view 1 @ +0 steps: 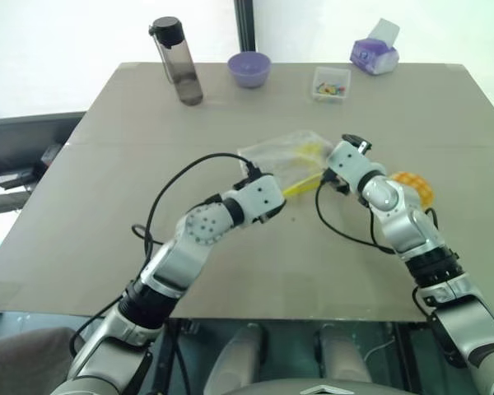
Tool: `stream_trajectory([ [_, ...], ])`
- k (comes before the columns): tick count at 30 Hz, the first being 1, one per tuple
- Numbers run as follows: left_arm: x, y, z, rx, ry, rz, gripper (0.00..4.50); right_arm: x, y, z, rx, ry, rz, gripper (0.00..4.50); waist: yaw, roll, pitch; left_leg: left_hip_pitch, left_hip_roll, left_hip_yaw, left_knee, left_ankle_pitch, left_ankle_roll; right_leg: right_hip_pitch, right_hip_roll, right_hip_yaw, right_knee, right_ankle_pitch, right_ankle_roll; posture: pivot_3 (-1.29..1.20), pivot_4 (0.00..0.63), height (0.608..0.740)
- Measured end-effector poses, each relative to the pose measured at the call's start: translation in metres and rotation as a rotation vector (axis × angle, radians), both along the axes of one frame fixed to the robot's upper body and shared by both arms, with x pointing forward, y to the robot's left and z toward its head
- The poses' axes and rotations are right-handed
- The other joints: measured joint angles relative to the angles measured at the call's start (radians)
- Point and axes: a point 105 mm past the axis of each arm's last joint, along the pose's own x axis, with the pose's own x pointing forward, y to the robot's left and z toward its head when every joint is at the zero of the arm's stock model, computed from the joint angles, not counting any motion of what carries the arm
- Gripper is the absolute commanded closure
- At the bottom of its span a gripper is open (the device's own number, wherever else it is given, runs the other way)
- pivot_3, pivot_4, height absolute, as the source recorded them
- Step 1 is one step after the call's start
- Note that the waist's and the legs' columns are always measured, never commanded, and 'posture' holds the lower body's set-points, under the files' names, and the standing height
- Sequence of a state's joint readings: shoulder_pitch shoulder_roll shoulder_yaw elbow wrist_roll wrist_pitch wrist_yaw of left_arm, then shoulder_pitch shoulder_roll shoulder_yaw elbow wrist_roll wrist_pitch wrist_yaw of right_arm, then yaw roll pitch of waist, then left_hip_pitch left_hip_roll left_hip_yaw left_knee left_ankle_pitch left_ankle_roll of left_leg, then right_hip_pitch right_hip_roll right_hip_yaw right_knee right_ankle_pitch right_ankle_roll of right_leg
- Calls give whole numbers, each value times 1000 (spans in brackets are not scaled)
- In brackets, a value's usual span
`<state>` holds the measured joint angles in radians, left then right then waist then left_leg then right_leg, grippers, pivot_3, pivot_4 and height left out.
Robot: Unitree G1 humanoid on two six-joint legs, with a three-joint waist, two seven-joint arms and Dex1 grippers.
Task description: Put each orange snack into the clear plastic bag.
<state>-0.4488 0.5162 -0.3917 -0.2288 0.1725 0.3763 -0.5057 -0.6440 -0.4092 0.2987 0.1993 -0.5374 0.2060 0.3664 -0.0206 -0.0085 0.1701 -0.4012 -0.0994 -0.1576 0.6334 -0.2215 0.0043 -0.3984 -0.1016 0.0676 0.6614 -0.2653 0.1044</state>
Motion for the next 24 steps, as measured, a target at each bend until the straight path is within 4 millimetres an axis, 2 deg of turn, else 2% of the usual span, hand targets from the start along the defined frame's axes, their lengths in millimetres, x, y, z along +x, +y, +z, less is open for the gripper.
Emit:
stream_trajectory([
  [3,1,4,-5,32,0,15,38,0,3,1,8,-4,3,0,0,0,0,0,0,0,0,0,0,0,0,0,0,0,0,0,150,739],
  [7,2,8,-23,89,21,16,38,1,5,4,14,-20,2,0,0,0,0,0,0,0,0,0,0,0,0,0,0,0,0,0,150,739],
  [22,9,1,-23,161,-115,-15,38,-1,8,10,18,-34,11,0,-1,0,0,1,0,0,0,0,0,0,0,0,2,0,0,0,150,739],
  [24,9,1,-23,164,-124,-13,0,-1,8,10,18,-34,12,394,-1,0,-1,2,0,0,0,0,0,0,0,0,2,0,0,0,150,739],
])
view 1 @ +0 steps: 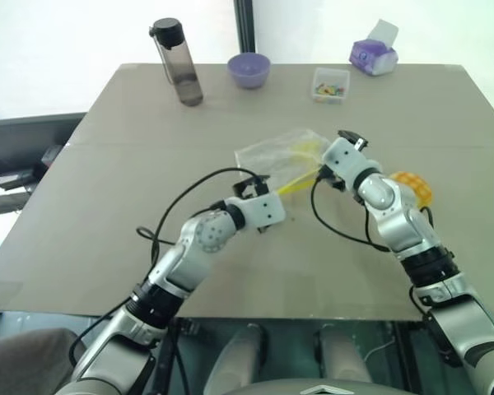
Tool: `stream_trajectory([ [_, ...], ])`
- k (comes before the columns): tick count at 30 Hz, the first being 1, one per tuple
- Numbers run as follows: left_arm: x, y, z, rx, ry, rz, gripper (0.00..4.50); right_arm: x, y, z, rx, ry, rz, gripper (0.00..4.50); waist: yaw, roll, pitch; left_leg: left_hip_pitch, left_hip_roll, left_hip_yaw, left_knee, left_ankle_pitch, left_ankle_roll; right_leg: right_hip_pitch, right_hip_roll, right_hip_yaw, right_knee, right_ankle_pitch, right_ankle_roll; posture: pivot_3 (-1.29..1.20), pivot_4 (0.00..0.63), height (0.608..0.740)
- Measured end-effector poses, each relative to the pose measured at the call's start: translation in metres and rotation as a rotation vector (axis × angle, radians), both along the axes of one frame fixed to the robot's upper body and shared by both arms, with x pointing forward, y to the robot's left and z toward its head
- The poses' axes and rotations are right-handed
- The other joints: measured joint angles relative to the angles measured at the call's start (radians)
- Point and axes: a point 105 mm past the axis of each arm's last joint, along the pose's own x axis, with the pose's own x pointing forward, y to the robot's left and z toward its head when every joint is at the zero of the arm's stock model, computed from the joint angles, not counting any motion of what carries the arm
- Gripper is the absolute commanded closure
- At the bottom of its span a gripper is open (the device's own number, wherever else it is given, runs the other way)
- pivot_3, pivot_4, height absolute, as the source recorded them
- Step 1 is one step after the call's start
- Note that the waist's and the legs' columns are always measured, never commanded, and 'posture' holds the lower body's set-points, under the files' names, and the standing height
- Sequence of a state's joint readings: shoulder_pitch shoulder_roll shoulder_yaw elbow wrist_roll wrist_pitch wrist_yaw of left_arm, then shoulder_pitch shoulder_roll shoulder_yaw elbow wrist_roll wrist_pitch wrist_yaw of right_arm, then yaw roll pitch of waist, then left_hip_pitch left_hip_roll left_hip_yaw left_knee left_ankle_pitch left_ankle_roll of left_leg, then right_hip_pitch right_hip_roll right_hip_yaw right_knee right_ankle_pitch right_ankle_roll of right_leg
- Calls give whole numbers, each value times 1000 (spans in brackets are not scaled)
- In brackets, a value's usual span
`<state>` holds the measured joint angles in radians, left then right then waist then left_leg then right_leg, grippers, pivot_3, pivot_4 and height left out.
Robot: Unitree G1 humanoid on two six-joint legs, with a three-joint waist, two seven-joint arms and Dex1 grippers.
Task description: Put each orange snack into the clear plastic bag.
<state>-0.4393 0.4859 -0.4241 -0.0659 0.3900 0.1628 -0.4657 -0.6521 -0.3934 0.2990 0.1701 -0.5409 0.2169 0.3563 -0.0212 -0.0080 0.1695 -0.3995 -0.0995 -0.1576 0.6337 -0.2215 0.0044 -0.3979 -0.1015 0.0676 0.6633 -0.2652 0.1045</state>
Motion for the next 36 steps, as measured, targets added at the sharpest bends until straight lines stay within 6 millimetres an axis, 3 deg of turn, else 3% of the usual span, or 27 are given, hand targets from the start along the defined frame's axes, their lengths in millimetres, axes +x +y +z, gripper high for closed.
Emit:
stream_trajectory([
  [10,12,0,-1,-1,-32,41,0,-1,1,3,2,-2,3,4317,-1,0,-1,1,0,0,0,0,0,1,0,0,1,0,0,0,150,739],
  [11,13,-1,-1,-5,-33,46,0,-1,1,3,2,-2,3,4426,-1,0,-1,1,0,0,1,0,0,1,0,0,1,0,0,0,150,739],
  [12,15,-1,-1,-8,-32,50,0,-1,1,3,2,-1,3,4426,-2,0,-1,1,0,0,1,0,0,1,0,0,1,0,0,0,150,739],
  [15,19,-2,-2,-14,-24,58,903,-1,2,3,5,1,3,4500,-4,0,-2,1,0,0,1,0,0,1,0,0,1,0,0,0,150,739],
  [20,21,-2,-11,-15,2,72,3282,-3,5,6,10,-8,11,4500,-18,0,-1,1,0,0,1,0,0,1,0,0,1,0,0,0,150,739],
  [22,25,1,-4,-18,-19,85,4266,-3,5,6,10,-4,11,4500,-19,1,-2,1,0,0,1,0,0,1,0,0,1,0,0,0,150,739],
  [23,26,2,-2,-21,-27,89,4418,-3,5,6,10,-3,10,4500,-19,1,-2,1,0,0,1,0,0,1,0,0,1,0,0,0,150,739],
  [31,26,1,-1,-19,-41,79,4418,-3,5,7,17,3,3,4500,-18,1,-2,1,0,0,1,0,0,1,0,0,1,0,0,0,150,739],
  [36,26,1,0,-26,-58,76,4500,-8,9,4,47,37,27,2888,-18,1,-2,1,0,-1,1,0,0,1,0,0,1,0,0,0,150,739],
])
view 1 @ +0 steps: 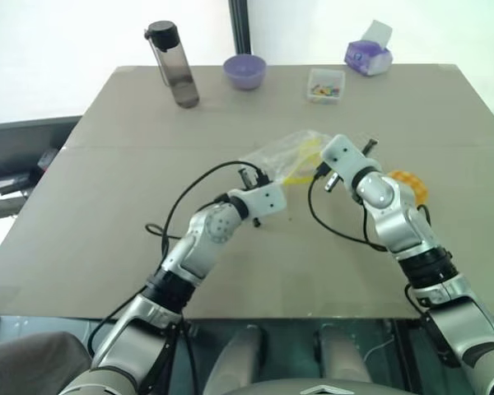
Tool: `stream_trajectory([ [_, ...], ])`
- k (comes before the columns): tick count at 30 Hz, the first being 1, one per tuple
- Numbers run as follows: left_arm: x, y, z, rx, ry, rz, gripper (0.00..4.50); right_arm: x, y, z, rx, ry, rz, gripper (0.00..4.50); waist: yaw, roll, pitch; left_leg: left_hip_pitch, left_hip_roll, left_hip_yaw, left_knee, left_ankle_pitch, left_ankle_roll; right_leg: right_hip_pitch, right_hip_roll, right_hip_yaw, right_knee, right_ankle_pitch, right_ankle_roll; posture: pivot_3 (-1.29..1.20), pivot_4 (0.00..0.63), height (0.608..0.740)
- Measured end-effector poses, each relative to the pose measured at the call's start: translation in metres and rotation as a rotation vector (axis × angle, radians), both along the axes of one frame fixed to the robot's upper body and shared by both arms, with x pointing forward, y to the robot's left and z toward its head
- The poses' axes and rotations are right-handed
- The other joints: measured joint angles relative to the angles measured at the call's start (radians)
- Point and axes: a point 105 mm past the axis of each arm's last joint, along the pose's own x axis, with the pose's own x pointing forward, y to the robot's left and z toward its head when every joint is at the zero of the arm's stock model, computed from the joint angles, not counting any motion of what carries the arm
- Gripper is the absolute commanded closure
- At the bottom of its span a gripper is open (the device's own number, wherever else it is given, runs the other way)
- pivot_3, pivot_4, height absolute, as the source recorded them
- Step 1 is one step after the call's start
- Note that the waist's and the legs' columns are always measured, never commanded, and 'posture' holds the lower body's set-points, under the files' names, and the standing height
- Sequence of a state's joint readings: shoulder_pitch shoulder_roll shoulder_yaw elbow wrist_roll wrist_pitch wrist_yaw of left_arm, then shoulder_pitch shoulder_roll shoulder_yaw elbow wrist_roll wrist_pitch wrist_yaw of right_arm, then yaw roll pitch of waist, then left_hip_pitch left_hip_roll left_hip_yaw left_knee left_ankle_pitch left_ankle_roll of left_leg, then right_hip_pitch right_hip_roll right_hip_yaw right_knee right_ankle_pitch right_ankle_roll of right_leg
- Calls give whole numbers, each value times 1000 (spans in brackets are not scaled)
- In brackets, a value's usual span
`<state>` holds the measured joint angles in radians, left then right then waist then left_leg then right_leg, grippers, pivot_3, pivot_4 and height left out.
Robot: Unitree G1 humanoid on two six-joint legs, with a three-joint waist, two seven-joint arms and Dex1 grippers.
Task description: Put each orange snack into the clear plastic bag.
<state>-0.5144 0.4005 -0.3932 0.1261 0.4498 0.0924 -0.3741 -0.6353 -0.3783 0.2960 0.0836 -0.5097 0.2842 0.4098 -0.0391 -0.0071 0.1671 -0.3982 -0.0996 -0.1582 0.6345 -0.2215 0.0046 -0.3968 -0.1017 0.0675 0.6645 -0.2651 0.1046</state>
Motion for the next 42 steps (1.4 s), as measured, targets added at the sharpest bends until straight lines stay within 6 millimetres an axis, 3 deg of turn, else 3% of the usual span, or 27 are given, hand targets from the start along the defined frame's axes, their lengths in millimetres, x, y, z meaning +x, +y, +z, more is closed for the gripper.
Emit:
stream_trajectory([
  [4,0,0,1,-6,-22,6,4500,-1,-3,2,-15,-19,-2,1102,0,0,0,0,0,0,0,0,0,0,0,0,0,0,0,0,150,739],
  [11,-1,6,2,-20,-49,17,4500,-27,-14,-11,27,54,28,1102,-3,0,0,-1,0,1,0,0,0,0,0,0,0,0,0,0,150,739],
  [15,0,8,2,-32,-44,29,4500,-40,-32,2,95,52,1,1102,-1,0,0,0,1,-1,0,-1,1,0,1,0,0,0,0,0,150,739],
  [19,1,11,1,-47,-34,45,4500,-53,-58,-3,206,114,-59,2471,-2,0,0,0,1,0,0,-2,4,0,0,0,0,0,0,0,150,739],
  [21,1,11,1,-53,-30,49,4500,-58,-58,-4,237,137,-55,3222,-1,0,0,0,1,0,0,-2,4,0,1,0,0,0,0,0,150,739],
  [22,2,11,1,-58,-27,52,4500,-59,-56,-4,253,144,-49,3862,-2,0,0,0,1,0,0,-2,4,0,1,0,0,0,0,0,150,739],
  [23,2,10,1,-62,-25,54,4500,-60,-53,-3,269,146,-43,4118,-1,0,0,0,1,0,0,-2,4,0,0,0,0,0,0,0,150,739],
  [28,2,8,1,-71,-23,51,4500,-58,-34,-2,307,150,-5,4333,3,0,0,0,0,0,0,-2,4,0,0,0,0,0,0,0,150,739],
  [34,2,3,2,-76,-24,44,4500,-29,-15,-13,308,172,18,4333,4,0,0,-1,0,0,0,0,0,0,0,0,-1,0,0,0,150,739],
  [42,3,3,3,-82,-16,58,4500,-14,3,-28,324,212,63,4333,2,0,0,-1,0,0,0,0,0,0,0,0,-1,0,0,0,150,739],
])
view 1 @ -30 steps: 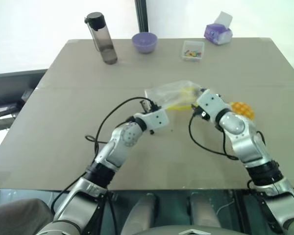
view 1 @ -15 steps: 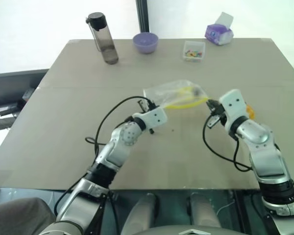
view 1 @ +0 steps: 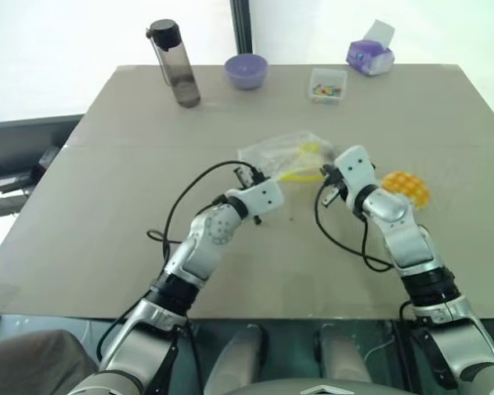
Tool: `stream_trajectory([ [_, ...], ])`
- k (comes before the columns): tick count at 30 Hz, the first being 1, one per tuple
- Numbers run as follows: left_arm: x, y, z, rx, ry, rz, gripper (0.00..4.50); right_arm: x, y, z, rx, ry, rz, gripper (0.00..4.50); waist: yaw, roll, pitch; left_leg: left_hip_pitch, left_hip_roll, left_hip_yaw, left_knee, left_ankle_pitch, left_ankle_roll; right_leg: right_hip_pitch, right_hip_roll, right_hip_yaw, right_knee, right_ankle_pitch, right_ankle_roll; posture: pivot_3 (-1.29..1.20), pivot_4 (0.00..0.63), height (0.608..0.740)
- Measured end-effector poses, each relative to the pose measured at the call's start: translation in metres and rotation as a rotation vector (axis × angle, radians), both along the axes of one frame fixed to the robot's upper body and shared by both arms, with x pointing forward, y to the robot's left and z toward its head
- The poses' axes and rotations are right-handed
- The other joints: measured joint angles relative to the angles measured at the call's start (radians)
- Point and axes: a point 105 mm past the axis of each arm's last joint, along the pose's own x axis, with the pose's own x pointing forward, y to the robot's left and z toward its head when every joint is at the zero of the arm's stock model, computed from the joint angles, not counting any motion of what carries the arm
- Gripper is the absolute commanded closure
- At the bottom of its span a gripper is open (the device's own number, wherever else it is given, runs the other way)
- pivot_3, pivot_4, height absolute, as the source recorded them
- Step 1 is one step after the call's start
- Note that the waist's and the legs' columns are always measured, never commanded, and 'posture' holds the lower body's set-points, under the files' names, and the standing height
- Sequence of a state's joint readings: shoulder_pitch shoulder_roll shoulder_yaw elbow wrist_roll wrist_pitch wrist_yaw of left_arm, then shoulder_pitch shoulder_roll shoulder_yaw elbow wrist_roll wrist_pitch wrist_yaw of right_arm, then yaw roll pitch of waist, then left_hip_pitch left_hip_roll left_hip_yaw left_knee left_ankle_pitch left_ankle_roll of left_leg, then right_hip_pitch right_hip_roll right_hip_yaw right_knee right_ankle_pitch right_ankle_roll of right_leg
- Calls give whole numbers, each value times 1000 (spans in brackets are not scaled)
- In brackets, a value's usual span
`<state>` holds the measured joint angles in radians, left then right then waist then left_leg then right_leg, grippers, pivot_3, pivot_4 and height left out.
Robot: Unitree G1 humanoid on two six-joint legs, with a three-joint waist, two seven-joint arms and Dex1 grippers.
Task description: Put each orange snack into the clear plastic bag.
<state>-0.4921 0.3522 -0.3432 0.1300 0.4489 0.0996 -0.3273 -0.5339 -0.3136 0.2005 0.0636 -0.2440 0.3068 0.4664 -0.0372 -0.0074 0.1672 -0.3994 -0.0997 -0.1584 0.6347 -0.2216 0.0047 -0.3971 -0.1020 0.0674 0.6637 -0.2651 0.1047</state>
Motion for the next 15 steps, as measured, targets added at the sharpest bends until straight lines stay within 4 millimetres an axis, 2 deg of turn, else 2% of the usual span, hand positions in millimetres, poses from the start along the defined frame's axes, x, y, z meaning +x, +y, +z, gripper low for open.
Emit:
stream_trajectory([
  [5,1,0,0,-8,10,13,4500,2,5,0,48,6,-12,4333,-1,0,0,0,0,0,0,0,0,0,0,0,0,0,0,0,150,739],
  [8,0,1,0,-11,13,20,4500,2,0,6,93,8,-47,4333,-1,0,0,0,0,0,0,0,0,0,0,0,0,0,0,0,150,739],
  [11,1,1,0,-15,17,26,4500,-9,-11,14,118,-5,-75,4333,2,0,0,-1,0,-1,0,0,0,0,0,0,0,0,0,0,150,739],
  [15,1,1,0,-19,19,30,4500,-18,-14,9,133,30,-94,4333,-2,0,0,0,0,0,0,0,0,0,0,0,0,0,0,0,150,739],
])
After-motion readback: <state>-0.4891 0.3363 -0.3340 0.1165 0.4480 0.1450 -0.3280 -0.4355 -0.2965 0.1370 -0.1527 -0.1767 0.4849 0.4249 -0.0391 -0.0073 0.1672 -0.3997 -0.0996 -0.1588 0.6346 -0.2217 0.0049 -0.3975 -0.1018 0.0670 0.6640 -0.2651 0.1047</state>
